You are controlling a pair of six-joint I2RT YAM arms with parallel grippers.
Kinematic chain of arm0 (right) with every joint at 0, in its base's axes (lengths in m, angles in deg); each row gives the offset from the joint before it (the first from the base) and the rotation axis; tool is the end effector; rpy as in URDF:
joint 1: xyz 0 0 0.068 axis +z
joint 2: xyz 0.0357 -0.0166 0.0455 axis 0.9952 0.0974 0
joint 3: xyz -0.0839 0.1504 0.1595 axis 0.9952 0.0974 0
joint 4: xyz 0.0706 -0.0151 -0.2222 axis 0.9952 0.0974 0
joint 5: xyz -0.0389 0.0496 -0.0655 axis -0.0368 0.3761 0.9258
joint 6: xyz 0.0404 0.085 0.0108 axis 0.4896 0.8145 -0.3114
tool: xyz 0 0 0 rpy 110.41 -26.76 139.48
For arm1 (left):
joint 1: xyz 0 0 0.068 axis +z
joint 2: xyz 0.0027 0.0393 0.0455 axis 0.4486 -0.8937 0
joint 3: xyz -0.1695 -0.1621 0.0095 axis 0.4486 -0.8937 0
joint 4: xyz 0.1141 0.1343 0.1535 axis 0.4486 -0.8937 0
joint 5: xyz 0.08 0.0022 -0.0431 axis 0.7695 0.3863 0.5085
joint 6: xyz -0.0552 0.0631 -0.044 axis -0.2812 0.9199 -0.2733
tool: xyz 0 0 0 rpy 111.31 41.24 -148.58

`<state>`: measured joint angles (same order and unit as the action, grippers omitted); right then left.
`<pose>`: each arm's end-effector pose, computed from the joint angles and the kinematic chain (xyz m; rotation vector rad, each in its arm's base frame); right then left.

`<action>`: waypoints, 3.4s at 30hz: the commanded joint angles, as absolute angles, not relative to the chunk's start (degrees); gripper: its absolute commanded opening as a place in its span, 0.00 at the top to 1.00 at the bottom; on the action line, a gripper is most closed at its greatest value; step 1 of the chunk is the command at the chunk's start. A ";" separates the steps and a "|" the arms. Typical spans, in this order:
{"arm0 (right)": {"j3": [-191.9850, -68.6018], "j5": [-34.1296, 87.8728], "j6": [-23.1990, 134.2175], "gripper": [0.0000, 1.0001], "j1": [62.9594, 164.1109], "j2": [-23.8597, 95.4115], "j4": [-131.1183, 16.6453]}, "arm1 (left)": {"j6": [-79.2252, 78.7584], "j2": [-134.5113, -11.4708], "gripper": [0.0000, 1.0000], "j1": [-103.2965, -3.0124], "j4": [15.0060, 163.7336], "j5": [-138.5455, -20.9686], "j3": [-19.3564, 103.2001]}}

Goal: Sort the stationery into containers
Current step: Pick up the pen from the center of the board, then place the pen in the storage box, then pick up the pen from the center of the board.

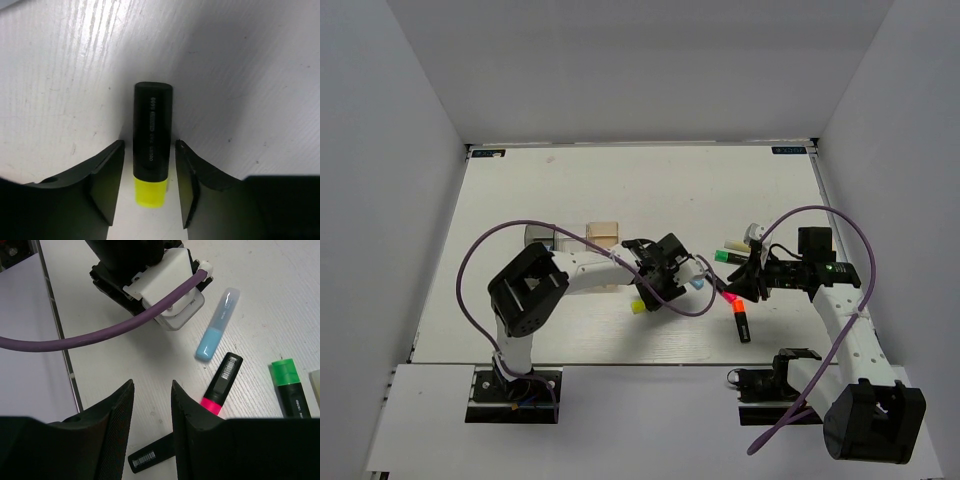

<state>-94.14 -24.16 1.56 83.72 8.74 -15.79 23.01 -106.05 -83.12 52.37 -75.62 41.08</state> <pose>0.1776 0.0710 0.2002 -1.1500 1.7849 0.8211 0.1871 -0.2935 0.0927 1.6193 2.3658 -0.2681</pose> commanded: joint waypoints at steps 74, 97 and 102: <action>-119.95 8.75 26.71 0.59 102.06 45.30 -22.68 | 5.02 -47.99 0.09 -67.17 50.97 -78.09 11.86; -123.66 34.24 29.98 0.59 120.00 64.47 -27.33 | 4.84 -30.89 0.00 -67.52 47.89 -66.22 6.49; -120.41 36.53 29.80 0.80 121.23 64.12 -28.12 | 4.76 -30.02 0.00 -67.52 47.98 -65.43 6.23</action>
<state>-124.20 33.74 30.24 120.33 61.78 -27.59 4.47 -30.93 -67.34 48.26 -66.70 6.55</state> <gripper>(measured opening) 0.294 0.997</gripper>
